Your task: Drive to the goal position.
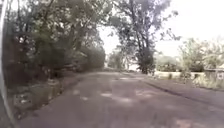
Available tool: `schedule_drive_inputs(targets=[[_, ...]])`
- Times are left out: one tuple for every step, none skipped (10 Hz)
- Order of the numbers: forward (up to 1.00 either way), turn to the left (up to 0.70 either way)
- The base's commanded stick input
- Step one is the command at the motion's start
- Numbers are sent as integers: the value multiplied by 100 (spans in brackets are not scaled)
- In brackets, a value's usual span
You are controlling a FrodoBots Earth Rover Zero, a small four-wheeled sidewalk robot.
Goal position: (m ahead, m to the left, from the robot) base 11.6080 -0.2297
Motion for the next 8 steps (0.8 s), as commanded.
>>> schedule_drive_inputs(targets=[[70,0],[70,0],[70,0],[70,0],[70,0],[70,0],[70,0],[70,0]])
